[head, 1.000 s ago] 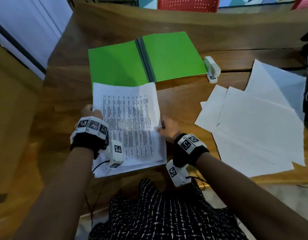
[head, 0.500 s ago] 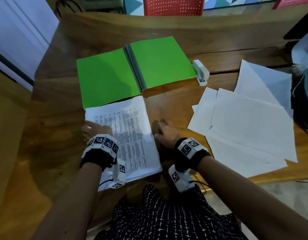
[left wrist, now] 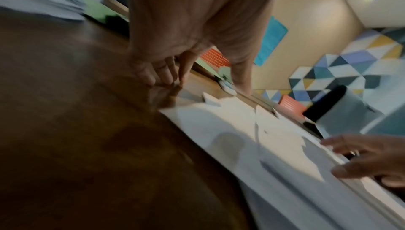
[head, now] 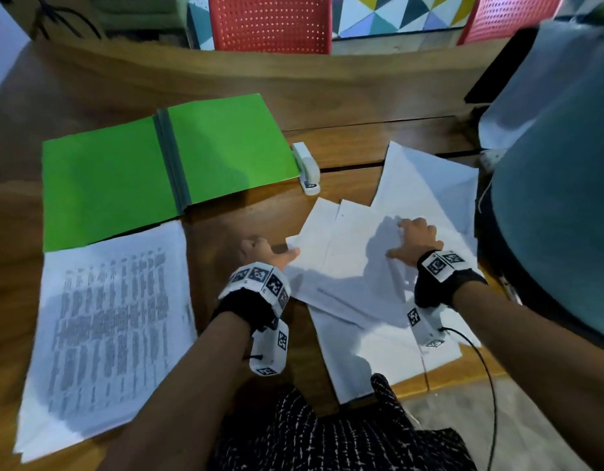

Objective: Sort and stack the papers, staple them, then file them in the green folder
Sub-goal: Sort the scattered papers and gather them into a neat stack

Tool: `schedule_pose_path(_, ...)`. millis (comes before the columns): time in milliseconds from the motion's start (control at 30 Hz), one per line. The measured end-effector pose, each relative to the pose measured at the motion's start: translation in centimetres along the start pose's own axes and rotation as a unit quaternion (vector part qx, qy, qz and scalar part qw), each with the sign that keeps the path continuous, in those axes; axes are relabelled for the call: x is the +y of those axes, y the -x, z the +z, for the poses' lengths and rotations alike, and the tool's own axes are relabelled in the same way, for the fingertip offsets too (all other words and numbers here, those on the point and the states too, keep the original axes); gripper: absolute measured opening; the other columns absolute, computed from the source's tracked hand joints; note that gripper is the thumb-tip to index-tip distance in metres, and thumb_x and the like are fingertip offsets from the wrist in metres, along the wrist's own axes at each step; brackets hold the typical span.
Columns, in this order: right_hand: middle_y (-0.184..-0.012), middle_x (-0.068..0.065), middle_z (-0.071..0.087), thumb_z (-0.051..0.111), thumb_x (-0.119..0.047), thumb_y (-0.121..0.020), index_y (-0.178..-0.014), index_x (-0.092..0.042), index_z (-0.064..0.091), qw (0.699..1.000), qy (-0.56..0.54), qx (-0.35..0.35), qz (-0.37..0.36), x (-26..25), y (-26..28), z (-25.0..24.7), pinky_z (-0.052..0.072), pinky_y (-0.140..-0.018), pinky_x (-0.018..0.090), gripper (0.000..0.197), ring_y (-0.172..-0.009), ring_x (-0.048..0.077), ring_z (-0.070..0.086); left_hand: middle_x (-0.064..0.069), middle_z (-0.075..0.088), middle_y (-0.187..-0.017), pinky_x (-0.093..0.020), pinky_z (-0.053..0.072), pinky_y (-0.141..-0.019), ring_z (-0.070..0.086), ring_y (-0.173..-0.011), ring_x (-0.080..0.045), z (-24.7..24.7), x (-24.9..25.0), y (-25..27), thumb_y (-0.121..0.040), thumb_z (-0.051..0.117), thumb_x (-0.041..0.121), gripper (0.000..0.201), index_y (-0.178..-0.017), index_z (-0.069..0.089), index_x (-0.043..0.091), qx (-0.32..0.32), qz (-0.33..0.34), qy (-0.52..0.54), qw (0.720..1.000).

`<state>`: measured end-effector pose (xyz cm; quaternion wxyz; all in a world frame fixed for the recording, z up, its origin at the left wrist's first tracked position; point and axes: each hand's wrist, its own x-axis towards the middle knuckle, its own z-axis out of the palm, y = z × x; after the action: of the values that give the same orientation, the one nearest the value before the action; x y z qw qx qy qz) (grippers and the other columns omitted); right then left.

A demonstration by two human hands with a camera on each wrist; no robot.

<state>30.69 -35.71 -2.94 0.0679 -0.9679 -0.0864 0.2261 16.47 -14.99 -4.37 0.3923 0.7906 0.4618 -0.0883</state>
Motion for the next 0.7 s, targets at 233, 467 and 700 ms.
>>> schedule_pose_path(233,-0.148,0.007,0.026,0.079,-0.057,-0.054,-0.140,-0.026,0.021,0.998,0.046,-0.032,-0.006,3.6,-2.5,-0.9,0.019,-0.109,0.063,0.108,-0.139,0.034,0.022,-0.016,0.031,-0.142,-0.041,0.033,-0.108,0.029,-0.134,-0.033,4.9,5.0,0.4,-0.067,0.078,0.044,0.097,-0.139,0.030,0.000,-0.054,0.014,-0.041,0.998)
schedule_pose_path(467,-0.142,0.006,0.046,0.065,-0.058,-0.072,-0.136,-0.023,0.032,0.992,-0.033,-0.095,-0.071,1.7,-3.7,-1.0,0.026,-0.108,0.047,0.080,-0.130,0.030,0.042,-0.017,0.062,-0.124,-0.045,0.044,-0.102,0.058,-0.114,-0.033,5.0,4.7,-1.7,-0.065,0.072,0.023,0.061,-0.124,0.056,0.016,-0.187,0.059,-0.007,0.980)
schedule_pose_path(700,-0.148,0.021,0.024,0.067,-0.071,-0.058,-0.141,-0.001,0.019,0.959,-0.119,0.056,0.251,6.3,-3.9,-1.2,0.025,-0.110,0.052,0.118,-0.137,0.038,0.022,-0.021,0.062,-0.120,-0.028,0.039,-0.080,0.058,-0.112,-0.034,0.0,3.7,-2.2,-0.084,0.064,0.016,0.033,-0.113,0.064,0.000,-0.132,0.040,-0.175,0.975)
